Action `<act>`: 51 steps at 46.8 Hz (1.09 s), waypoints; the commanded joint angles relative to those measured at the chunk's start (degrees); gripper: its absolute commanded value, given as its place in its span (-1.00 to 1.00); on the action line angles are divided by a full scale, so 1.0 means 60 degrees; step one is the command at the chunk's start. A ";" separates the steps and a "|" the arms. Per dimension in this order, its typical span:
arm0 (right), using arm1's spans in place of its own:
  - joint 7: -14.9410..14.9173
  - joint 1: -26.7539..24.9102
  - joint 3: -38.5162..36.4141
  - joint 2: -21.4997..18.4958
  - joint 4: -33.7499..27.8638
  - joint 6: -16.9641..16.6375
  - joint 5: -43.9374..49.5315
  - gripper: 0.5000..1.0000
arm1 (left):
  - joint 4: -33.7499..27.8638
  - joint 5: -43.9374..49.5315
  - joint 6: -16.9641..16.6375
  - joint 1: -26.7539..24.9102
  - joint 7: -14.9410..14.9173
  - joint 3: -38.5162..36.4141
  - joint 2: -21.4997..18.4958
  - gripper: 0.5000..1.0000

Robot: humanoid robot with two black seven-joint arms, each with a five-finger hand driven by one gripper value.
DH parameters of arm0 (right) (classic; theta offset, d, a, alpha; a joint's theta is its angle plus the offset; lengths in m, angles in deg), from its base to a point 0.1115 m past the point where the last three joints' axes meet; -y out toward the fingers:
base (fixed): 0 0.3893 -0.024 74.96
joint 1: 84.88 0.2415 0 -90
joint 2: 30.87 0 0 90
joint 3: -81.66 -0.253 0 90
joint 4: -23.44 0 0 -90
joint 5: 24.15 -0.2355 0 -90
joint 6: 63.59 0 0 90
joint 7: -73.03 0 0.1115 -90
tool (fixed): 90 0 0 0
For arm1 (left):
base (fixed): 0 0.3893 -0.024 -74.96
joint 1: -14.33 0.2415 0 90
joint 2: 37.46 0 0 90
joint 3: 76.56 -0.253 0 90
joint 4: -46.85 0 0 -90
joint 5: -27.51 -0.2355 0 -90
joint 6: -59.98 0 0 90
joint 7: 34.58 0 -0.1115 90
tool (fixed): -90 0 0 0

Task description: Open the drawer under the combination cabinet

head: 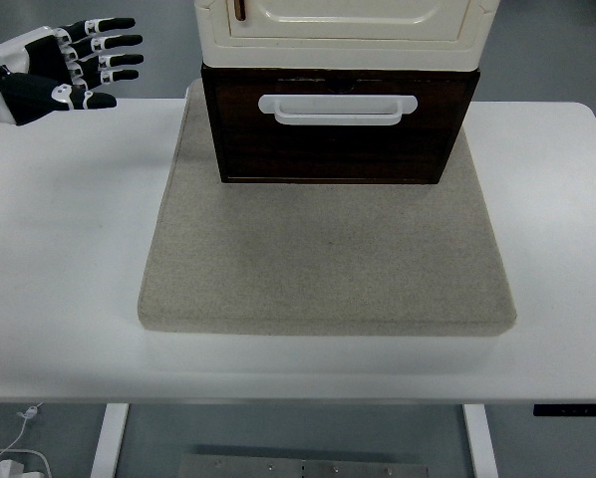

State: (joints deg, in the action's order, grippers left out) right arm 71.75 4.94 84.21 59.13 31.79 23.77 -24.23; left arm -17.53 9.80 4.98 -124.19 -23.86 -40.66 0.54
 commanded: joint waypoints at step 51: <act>-0.0007 -0.0001 0.0000 0.0000 0.0015 -0.0058 0.0043 0.71 | -0.1897 -0.5661 0.0000 -0.3090 -0.0790 -0.0198 0.0302 1.00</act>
State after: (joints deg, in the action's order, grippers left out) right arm 71.72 4.94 84.21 59.13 31.88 23.51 -23.97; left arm -28.98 -24.00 4.98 -141.89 -27.62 -41.85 1.57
